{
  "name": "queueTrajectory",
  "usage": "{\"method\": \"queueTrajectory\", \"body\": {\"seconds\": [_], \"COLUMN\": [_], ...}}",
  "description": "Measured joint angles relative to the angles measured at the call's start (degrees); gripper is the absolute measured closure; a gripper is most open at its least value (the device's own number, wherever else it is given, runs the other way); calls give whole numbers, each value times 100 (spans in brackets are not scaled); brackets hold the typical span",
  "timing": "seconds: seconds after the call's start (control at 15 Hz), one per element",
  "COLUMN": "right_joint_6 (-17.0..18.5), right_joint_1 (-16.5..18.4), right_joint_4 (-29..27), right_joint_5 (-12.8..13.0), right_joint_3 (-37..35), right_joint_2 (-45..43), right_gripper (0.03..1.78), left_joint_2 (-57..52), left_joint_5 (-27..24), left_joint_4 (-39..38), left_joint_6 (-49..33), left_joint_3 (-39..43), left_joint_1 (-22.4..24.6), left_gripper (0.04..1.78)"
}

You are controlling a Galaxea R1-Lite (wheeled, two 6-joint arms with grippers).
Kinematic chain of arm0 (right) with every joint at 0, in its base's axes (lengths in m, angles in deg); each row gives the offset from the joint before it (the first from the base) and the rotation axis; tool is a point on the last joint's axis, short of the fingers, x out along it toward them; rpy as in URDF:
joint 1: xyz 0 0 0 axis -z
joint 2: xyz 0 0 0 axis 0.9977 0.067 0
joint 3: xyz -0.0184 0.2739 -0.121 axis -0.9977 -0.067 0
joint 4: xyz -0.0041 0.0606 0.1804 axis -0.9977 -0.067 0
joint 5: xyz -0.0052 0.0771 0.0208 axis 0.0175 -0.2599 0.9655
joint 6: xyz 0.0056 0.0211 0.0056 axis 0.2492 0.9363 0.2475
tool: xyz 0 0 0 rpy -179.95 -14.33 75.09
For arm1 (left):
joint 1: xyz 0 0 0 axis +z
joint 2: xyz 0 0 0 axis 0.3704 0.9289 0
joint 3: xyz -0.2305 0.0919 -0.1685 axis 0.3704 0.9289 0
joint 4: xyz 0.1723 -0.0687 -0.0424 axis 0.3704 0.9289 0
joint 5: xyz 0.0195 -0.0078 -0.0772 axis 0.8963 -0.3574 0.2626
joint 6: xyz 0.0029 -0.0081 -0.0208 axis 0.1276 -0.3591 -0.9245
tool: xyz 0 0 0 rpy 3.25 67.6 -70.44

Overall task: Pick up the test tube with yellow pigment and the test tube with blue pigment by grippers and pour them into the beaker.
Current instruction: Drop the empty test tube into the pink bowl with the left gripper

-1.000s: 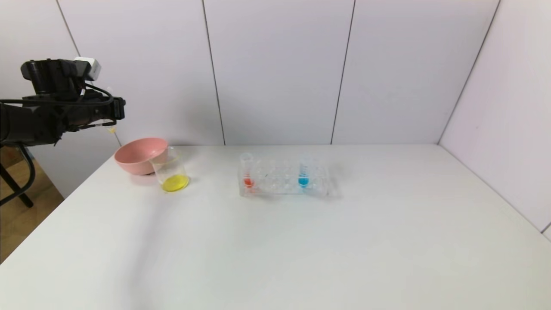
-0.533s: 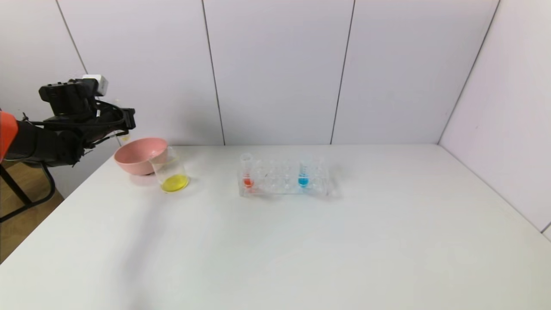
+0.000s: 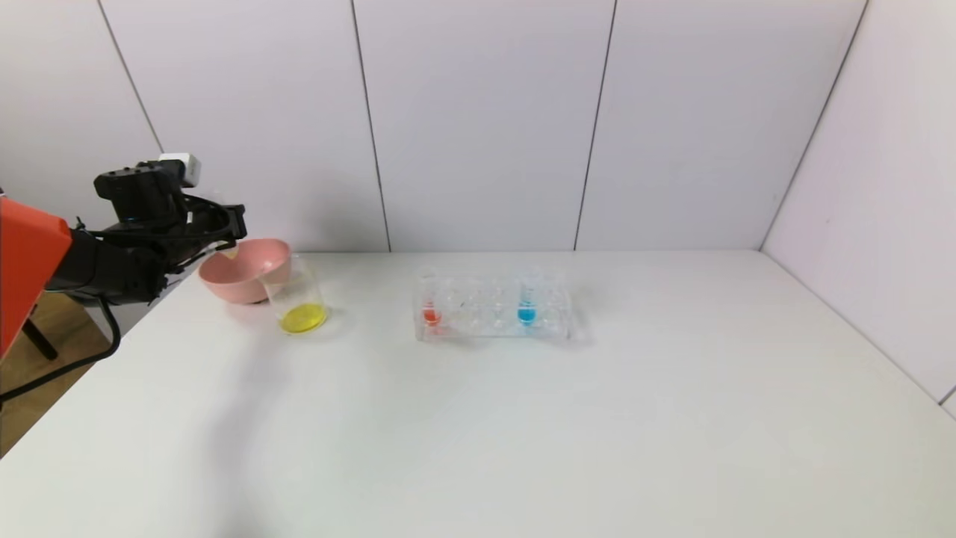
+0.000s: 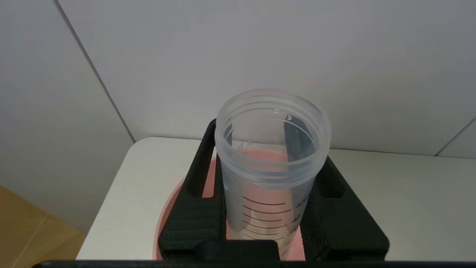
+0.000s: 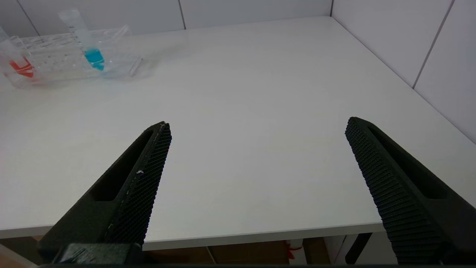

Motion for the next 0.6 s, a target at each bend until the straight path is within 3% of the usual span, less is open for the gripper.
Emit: {"method": "queueTrajectory", "body": {"seconds": [0.4, 0.6], "right_joint_6": [0, 0], "right_joint_1": [0, 0], "right_joint_4": [0, 0], "right_joint_5": [0, 0], "right_joint_3": [0, 0], "right_joint_2": [0, 0], "right_gripper": [10, 10], "left_joint_2": [150, 144], "left_joint_5": [185, 177], "left_joint_4": [7, 2], "left_joint_6": [-39, -56], "left_joint_3": [-29, 1], "left_joint_1": [-50, -63], "left_gripper": [125, 98]}}
